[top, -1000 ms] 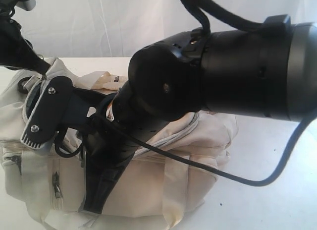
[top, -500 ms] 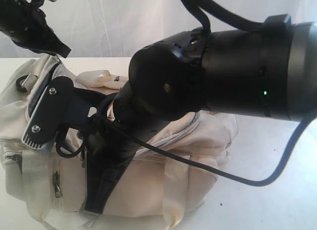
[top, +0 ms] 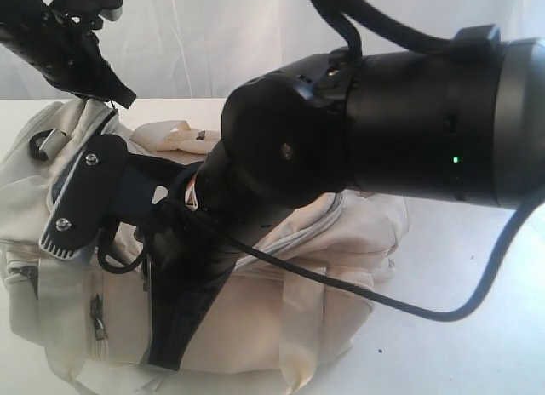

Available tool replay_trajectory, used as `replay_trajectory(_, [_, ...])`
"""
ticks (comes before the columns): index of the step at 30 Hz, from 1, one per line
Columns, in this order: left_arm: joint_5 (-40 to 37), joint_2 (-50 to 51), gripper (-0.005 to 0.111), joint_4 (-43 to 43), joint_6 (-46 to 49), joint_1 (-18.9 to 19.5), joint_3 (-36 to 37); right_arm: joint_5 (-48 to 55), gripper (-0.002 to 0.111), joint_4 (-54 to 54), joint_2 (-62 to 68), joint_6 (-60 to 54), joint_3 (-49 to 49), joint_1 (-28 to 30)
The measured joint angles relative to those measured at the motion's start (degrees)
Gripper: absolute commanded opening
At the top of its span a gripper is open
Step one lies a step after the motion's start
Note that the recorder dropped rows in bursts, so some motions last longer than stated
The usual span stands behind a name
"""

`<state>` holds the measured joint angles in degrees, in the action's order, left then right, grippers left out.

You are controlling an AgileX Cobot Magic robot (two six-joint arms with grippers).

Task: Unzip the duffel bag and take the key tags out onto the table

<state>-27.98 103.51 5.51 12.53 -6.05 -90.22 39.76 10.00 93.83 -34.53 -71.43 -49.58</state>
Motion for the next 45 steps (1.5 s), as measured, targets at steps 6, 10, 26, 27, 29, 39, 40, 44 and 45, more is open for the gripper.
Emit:
replay_trajectory(6, [-7.8,-0.1,0.067,1.5,-0.9,0.0,-5.1,0.9,0.0,0.0,0.0,0.0,0.0,0.0])
replay_trajectory(10, [-21.2,-5.5,0.05,1.6,-1.2,0.0,-8.8,0.7,0.0,0.0,0.0,0.0,0.0,0.0])
replay_trajectory(26, [-35.4,-69.2,0.0,-18.9,4.3,0.0,36.3,3.6,0.044,-1.8,-5.6,1.0,0.0,0.0])
replay_trajectory(27, [-35.4,-72.1,0.0,-19.2,4.8,0.0,39.2,3.5,0.043,-2.1,-4.9,1.0,0.0,0.0])
replay_trajectory(29, [-35.4,-75.1,0.0,-19.4,5.1,0.0,43.3,2.8,0.04,-3.7,-3.6,2.3,0.0,0.0])
replay_trajectory(39, [-29.7,-77.1,0.0,-24.0,5.3,0.0,53.5,0.3,0.007,-14.0,-0.2,11.0,0.0,0.0])
replay_trajectory(40, [-29.3,-77.1,0.0,-24.1,5.5,0.0,53.9,0.3,0.002,-14.2,-0.2,11.3,-0.1,0.0])
replay_trajectory(44, [-28.6,-77.1,0.0,-24.5,5.5,0.0,55.7,0.4,0.0,-15.0,-0.2,11.6,-2.0,0.0])
replay_trajectory(45, [-28.5,-77.1,0.0,-24.6,5.5,0.0,56.3,0.6,0.0,-15.3,-0.2,11.6,-2.5,0.0])
